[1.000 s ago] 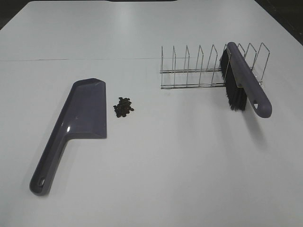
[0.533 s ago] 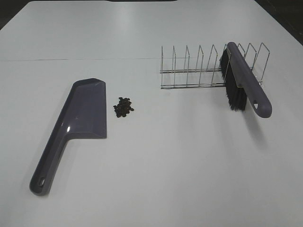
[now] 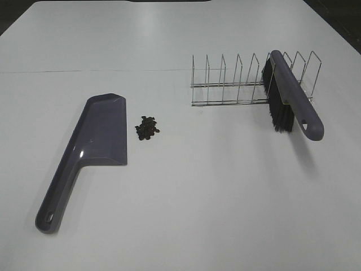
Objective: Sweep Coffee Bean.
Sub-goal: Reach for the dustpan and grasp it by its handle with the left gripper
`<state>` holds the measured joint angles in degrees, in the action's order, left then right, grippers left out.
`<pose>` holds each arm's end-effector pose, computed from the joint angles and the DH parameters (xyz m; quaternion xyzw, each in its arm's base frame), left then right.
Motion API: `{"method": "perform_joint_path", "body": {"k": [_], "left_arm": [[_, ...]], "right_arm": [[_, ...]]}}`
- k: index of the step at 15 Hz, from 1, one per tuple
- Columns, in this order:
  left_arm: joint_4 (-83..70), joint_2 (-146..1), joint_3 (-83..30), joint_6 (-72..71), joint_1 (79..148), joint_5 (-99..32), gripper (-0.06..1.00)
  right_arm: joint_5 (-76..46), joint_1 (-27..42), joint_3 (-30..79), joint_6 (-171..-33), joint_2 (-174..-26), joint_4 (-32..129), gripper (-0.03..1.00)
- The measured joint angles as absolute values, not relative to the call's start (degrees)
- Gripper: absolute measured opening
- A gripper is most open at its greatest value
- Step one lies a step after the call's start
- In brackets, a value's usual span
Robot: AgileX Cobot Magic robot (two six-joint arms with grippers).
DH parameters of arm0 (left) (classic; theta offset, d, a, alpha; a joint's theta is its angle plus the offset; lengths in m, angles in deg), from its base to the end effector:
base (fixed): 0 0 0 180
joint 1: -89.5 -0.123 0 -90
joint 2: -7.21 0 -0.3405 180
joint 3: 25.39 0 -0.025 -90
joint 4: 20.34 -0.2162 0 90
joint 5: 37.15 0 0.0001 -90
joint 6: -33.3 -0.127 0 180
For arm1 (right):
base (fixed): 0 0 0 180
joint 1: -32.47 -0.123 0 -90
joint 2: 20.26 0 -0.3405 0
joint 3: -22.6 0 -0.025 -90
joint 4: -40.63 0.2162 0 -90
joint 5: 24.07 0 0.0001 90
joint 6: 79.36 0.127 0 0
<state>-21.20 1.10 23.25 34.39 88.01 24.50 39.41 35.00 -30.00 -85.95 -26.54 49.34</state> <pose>-0.0628 0.0000 0.2479 -0.0196 0.8496 0.0093 0.5269 -0.0589 0.0198 0.2265 -0.0340 0.8730 0.0374 0.4852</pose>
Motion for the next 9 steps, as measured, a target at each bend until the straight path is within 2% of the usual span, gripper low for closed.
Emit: {"method": "perform_joint_path", "body": {"k": [9], "left_arm": [[-21.2,1.1,23.25,34.56,88.01,24.5,0.98]], "right_arm": [[39.41,35.0,-30.0,-85.95,-26.54,49.34,0.8]]}}
